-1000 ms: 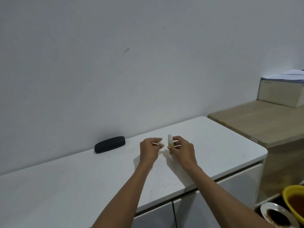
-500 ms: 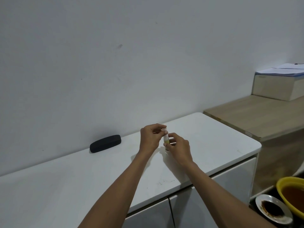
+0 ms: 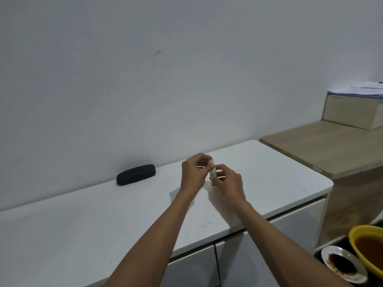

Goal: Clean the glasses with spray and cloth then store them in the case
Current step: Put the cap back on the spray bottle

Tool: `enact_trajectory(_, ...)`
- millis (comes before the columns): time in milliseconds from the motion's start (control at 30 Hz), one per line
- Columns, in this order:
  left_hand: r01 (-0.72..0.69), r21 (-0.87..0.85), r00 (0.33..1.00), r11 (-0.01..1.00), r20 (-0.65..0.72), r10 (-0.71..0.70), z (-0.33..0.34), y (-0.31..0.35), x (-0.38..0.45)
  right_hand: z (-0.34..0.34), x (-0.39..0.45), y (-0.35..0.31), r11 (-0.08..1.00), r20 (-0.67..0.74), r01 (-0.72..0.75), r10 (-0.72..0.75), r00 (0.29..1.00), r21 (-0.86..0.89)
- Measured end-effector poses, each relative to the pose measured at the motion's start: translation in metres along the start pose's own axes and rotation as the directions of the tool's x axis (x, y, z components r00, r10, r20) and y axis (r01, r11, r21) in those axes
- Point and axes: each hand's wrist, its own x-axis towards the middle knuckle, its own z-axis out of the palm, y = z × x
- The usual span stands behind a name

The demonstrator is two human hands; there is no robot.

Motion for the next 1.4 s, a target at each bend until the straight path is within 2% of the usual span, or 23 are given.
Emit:
enact_trajectory(133,0.096,0.125,0.993,0.988,0.057,-0.103,-0.023,-0.014,-0.007,-0.002,0.002,0.001,1.000,0.000,-0.005,0.005,1.000,-0.013)
enact_trajectory(267,0.213,0.345,0.977,0.914,-0.071,-0.201,-0.067,-0.053,-0.033,0.006,0.006,-0.003,0.998,-0.029,0.009,-0.011,1.000,-0.056)
enact_trajectory(400,0.306,0.582,0.952,0.754,-0.200,-0.231,-0.113,-0.081,-0.044,0.035,0.010,-0.014,0.999,0.008,0.041,-0.041,0.999,-0.033)
enact_trajectory(500,0.316,0.718,0.948,0.621,-0.204,-0.246,-0.131,-0.092,-0.041,0.065,0.017,-0.026,0.998,0.045,0.057,-0.057,0.997,0.000)
enact_trajectory(600,0.356,0.800,0.926,0.483,-0.231,-0.300,-0.135,-0.106,-0.034,0.096,0.029,-0.035,0.999,0.072,0.053,-0.053,0.996,0.008)
enact_trajectory(733,0.360,0.851,0.900,0.381,-0.211,-0.380,-0.132,-0.117,-0.026,0.128,0.053,-0.040,0.999,0.084,0.047,-0.047,0.995,0.008)
enact_trajectory(1033,0.357,0.870,0.885,0.340,-0.199,-0.422,-0.132,-0.122,-0.022,0.184,0.106,-0.042,0.999,0.077,0.041,-0.040,0.996,-0.020)
enact_trajectory(1400,0.368,0.867,0.881,0.336,-0.210,-0.425,-0.132,-0.119,-0.023,0.201,0.121,-0.035,0.999,0.104,0.020,-0.015,0.994,-0.050)
